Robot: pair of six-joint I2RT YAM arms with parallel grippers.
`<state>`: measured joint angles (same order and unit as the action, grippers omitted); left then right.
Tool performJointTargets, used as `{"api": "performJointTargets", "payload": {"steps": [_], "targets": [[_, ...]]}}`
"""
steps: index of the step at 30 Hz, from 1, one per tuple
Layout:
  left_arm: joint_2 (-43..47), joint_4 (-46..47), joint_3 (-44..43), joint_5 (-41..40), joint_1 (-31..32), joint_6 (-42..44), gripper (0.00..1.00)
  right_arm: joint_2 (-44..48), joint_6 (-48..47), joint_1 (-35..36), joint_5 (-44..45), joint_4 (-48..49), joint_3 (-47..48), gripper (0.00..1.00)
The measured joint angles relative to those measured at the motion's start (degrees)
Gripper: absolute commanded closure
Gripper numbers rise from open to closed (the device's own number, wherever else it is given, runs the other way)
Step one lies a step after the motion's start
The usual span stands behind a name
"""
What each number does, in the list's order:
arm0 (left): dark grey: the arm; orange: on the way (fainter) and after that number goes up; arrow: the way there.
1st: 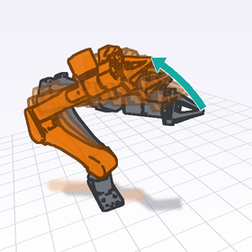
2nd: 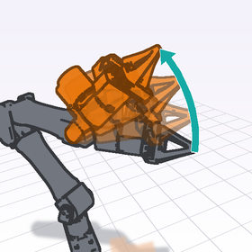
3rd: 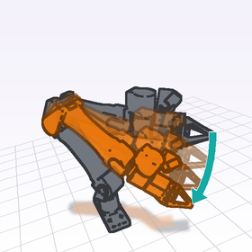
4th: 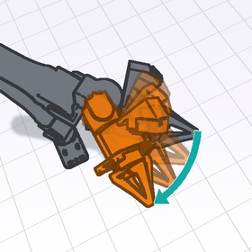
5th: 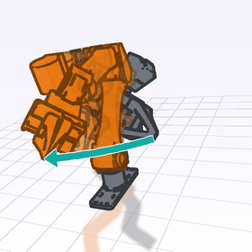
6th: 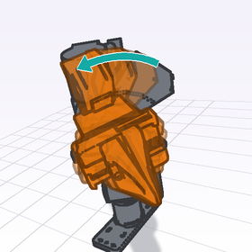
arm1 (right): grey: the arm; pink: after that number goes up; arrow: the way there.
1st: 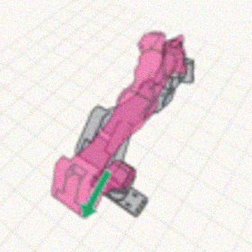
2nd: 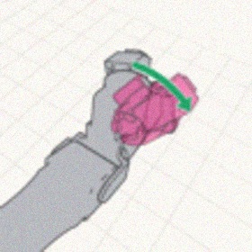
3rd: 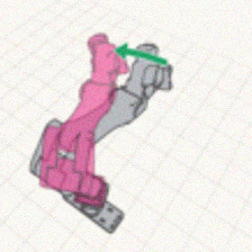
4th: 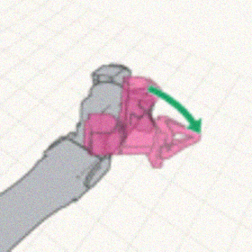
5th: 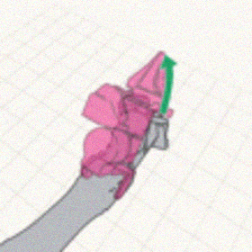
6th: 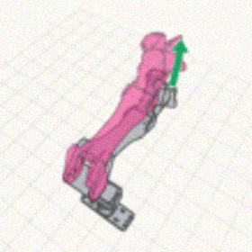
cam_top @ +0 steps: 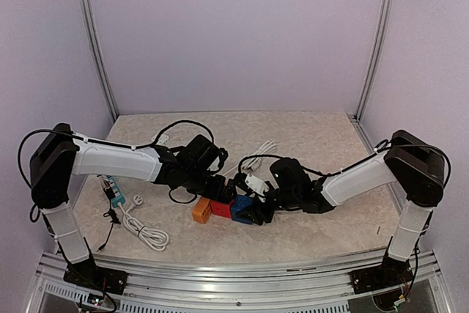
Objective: Pull the plug off the socket
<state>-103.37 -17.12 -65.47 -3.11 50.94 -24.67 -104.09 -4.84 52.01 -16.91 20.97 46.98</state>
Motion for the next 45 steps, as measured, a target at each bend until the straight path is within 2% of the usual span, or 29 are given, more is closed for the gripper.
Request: {"api": "performJointTargets", "payload": {"steps": [9, 19, 27, 37, 41, 45], "targets": [[-1.0, 2.6, 0.0, 0.3, 0.4, 0.5, 0.01, 1.7, 0.0, 0.0, 1.2, -0.4, -1.7, 0.94], [-1.3, 3.2, 0.0, 0.1, 0.4, 0.4, 0.01, 1.7, 0.0, -0.6, -1.1, -7.4, 1.9, 0.95], [-1.9, 5.0, 0.0, 0.2, 0.5, 0.8, 0.01, 3.0, 0.0, -0.2, 2.4, -9.6, 1.8, 0.96], [-2.3, 6.2, 0.2, 0.6, 0.6, 0.9, 0.01, 3.5, 0.2, -0.7, 1.4, -12.0, 2.5, 0.97], [-3.0, 8.8, 0.3, 3.1, 0.8, 0.9, 0.01, 7.5, 1.1, -0.1, 5.6, -8.4, -3.0, 0.97], [-3.5, 10.3, 0.4, 4.8, 1.3, 0.9, 0.01, 9.5, 1.0, 0.2, 5.5, -7.7, -5.3, 0.98]]}}
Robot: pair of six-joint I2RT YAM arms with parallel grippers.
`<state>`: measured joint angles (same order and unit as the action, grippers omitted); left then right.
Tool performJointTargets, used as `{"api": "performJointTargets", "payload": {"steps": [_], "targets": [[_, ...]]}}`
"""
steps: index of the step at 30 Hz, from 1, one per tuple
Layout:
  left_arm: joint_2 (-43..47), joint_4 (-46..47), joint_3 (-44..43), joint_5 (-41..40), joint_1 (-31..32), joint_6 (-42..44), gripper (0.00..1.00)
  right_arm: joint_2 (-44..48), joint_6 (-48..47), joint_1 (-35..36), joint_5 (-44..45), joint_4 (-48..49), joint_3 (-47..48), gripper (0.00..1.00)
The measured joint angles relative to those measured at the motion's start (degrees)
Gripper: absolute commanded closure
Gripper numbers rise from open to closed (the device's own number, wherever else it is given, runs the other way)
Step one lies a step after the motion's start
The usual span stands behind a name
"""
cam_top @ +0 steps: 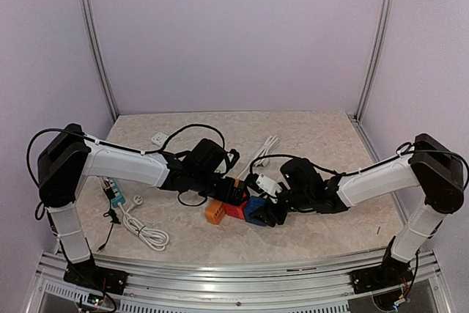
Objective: Pull the plug off the socket
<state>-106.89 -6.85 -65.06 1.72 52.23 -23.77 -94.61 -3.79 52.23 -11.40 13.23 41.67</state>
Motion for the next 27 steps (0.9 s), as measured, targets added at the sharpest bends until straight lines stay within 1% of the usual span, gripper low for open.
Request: {"api": "performJointTargets", "payload": {"steps": [5, 9, 15, 21, 23, 27], "targets": [[0.1, -0.7, -0.1, -1.4, -0.8, 0.5, 0.01, -3.3, -1.7, -1.0, -2.8, -4.7, 5.4, 0.98], [0.1, -0.7, -0.2, -1.6, -1.0, 0.7, 0.01, -3.5, -1.8, -1.3, -3.5, -6.5, 6.6, 0.98], [0.0, -0.6, -0.3, -1.7, -1.0, 0.6, 0.01, -4.0, -1.9, -1.6, -4.4, -13.0, 10.4, 0.98], [-0.2, -0.4, -0.3, -1.7, -1.0, 0.7, 0.01, -3.0, -1.2, -1.4, -2.8, -12.3, 9.2, 0.98], [-0.2, -0.5, -0.3, -2.3, -0.9, 1.4, 0.01, -0.8, -1.2, -1.2, -1.6, -12.0, 7.0, 0.98], [-0.4, -0.1, -0.3, -5.2, -1.5, 2.4, 0.01, 3.9, -1.2, -0.9, -2.2, -10.7, 3.2, 0.98]]}}
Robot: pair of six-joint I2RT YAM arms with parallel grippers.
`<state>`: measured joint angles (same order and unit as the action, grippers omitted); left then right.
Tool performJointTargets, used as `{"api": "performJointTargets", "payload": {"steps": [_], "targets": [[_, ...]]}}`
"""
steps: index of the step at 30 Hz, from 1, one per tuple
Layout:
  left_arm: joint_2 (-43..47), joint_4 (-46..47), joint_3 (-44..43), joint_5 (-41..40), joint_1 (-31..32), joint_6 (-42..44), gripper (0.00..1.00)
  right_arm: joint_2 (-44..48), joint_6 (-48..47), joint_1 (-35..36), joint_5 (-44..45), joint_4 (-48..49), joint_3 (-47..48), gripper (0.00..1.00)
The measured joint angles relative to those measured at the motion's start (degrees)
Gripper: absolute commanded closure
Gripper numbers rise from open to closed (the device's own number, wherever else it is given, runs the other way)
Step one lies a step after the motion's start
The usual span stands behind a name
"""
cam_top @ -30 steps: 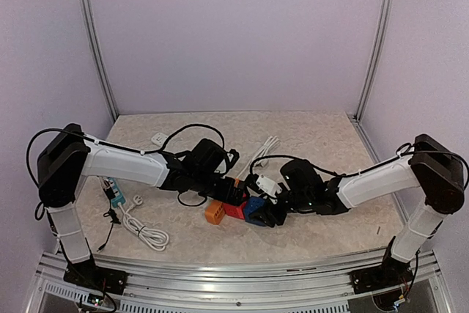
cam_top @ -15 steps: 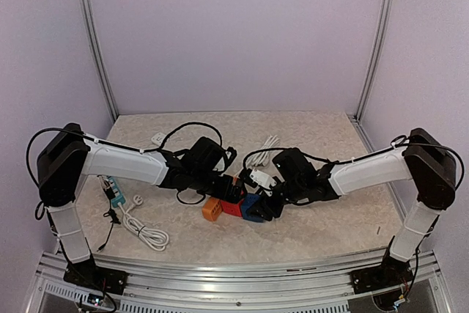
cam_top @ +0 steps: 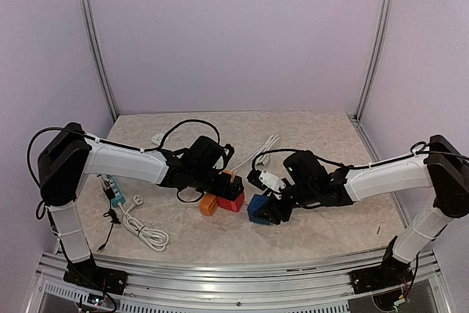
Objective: Pull the plug off the socket
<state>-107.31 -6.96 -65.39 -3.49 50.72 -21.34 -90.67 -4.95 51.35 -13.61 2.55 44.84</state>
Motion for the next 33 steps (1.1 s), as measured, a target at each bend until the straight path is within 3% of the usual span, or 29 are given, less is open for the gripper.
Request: {"api": "performJointTargets", "payload": {"steps": [11, 25, 33], "targets": [[0.0, -0.3, -0.3, -2.6, -0.5, 1.2, 0.01, 2.3, -0.1, 0.1, -2.5, -0.1, -0.4, 0.98], [2.4, -14.9, -3.7, -4.0, -2.1, 3.5, 0.01, 4.5, 0.9, 0.1, -3.8, 0.2, -1.8, 0.98], [4.3, -16.9, -2.6, -0.5, -3.8, 0.9, 0.01, 4.6, 6.9, 0.1, -4.1, 7.8, -4.6, 0.98]]}}
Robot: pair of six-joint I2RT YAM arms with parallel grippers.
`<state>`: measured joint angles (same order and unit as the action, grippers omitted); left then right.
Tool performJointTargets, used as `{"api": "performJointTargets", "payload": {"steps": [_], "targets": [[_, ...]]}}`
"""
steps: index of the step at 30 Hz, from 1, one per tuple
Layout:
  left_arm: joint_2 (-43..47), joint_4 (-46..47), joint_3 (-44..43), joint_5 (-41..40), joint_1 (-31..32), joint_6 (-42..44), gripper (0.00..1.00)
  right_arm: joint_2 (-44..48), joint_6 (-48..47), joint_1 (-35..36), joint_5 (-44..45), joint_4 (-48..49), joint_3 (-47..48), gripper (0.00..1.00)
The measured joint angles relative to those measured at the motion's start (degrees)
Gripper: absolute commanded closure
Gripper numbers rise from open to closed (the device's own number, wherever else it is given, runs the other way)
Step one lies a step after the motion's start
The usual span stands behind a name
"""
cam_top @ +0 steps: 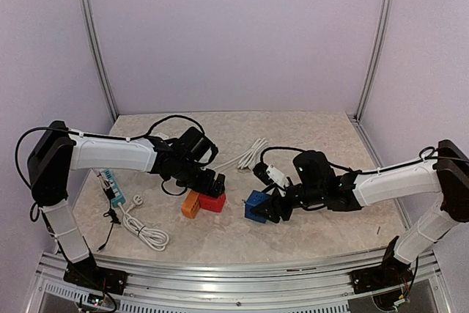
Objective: Pull the plug off the socket
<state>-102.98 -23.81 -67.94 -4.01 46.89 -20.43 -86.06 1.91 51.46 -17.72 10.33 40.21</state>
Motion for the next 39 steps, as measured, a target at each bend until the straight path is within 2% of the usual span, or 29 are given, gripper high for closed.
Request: {"api": "performJointTargets", "payload": {"steps": [9, 18, 30, 39], "targets": [[0.4, 3.1, 1.4, 2.4, 0.1, -9.1, 0.01, -0.6, 8.1, 0.6, -0.7, 13.1, -0.6, 0.98], [0.5, 2.9, 0.1, 1.0, 0.8, -17.7, 0.01, -7.5, 13.2, 4.2, 1.2, 22.7, -0.7, 0.98], [0.5, 3.2, -0.2, 0.2, 1.3, -21.8, 0.01, -16.2, 19.6, 5.0, 0.8, 33.6, 0.8, 0.98], [0.5, 3.3, -0.1, 0.1, 1.2, -21.6, 0.01, -19.1, 22.7, 5.0, -0.3, 36.6, 2.2, 0.99]]}}
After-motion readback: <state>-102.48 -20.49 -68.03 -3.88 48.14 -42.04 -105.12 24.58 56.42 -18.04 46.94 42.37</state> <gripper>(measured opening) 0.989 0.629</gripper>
